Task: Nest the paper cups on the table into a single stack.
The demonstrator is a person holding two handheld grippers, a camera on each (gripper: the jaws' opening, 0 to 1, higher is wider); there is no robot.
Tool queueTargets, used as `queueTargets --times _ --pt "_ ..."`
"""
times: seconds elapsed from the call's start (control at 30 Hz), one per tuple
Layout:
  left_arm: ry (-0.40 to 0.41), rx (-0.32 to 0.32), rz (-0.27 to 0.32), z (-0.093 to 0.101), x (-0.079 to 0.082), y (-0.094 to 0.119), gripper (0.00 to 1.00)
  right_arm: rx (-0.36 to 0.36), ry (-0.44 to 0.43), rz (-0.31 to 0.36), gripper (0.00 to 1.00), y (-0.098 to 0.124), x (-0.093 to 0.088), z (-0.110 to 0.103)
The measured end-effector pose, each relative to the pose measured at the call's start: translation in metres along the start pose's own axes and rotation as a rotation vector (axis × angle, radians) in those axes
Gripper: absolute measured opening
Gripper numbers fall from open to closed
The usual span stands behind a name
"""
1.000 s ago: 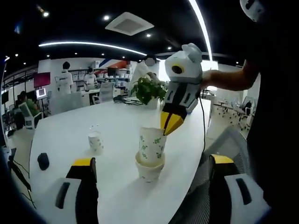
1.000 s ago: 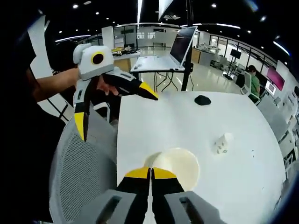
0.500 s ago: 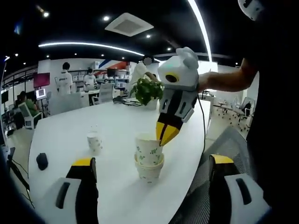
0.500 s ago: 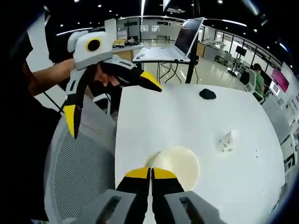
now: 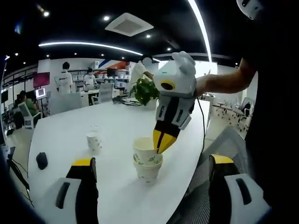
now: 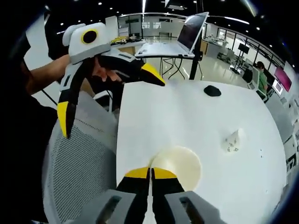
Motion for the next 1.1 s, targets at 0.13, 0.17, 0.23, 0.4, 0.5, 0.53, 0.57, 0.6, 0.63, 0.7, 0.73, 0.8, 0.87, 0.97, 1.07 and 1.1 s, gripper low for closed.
queueTargets --times 0.13,0.17,0.23,0.4,0.5,0.53,0.57,0.6,0.63,0.7,0.73,0.8,0.87,0.97,1.07,1.1 --pt "0.003 -0.001 0.0 0.0 -0.001 0.001 0.99 0.012 -0.012 0.001 0.0 -0.004 0.0 -0.002" --pt "0.004 -0.002 0.0 0.001 -0.001 0.002 0.99 0.014 -0.014 0.001 0.0 -0.005 0.0 -0.003" --pt "0.006 -0.002 -0.002 0.001 -0.002 0.002 0.99 0.024 -0.023 0.001 0.0 -0.009 -0.001 -0.003" --pt "0.009 -0.003 -0.006 0.002 -0.003 0.004 0.98 0.038 -0.04 -0.004 0.0 -0.015 -0.003 -0.005" --pt "0.008 -0.004 -0.005 0.002 -0.003 0.004 0.98 0.047 -0.052 -0.004 0.0 -0.018 -0.005 -0.005" --pt "0.01 -0.003 -0.005 0.002 -0.003 0.005 0.98 0.049 -0.054 -0.004 0.0 -0.019 -0.005 -0.006" --pt "0.012 -0.002 -0.003 0.002 -0.004 0.005 0.98 0.051 -0.056 -0.005 0.0 -0.02 -0.005 -0.006" --pt "0.014 -0.001 -0.002 0.002 -0.004 0.005 0.98 0.054 -0.059 -0.006 0.0 -0.021 -0.005 -0.007" --pt "0.015 -0.001 -0.001 0.002 -0.004 0.005 0.98 0.055 -0.06 -0.007 0.0 -0.021 -0.005 -0.007" --pt "0.016 0.0 0.001 0.002 -0.004 0.005 0.98 0.06 -0.064 -0.009 0.0 -0.023 -0.006 -0.007" --pt "0.017 0.001 0.003 0.002 -0.004 0.005 0.98 0.061 -0.065 -0.01 0.0 -0.023 -0.006 -0.008" --pt "0.019 0.001 0.004 0.002 -0.004 0.005 0.98 0.064 -0.069 -0.012 0.0 -0.025 -0.007 -0.008" --pt "0.019 0.003 0.002 0.002 -0.005 0.005 0.98 0.066 -0.071 -0.013 0.0 -0.026 -0.007 -0.008" --pt "0.02 0.005 0.0 0.002 -0.006 0.006 0.98 0.07 -0.077 -0.013 0.0 -0.029 -0.009 -0.007" --pt "0.02 0.008 -0.003 0.002 -0.006 0.007 0.98 0.072 -0.078 -0.013 0.0 -0.031 -0.01 -0.007" --pt "0.021 0.009 -0.004 0.002 -0.007 0.007 0.97 0.074 -0.079 -0.012 0.0 -0.031 -0.011 -0.007"
Point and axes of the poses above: the point that each gripper's makers call its tool centre point, and the gripper's own axes: y roughly backward along the fingers, z roughly to its right, x roughly out of its top, the point moved 8 cm from there along y, roughly backward along the fingers, and after that the axes turned 9 degrees about y, right-handed, at the moved point
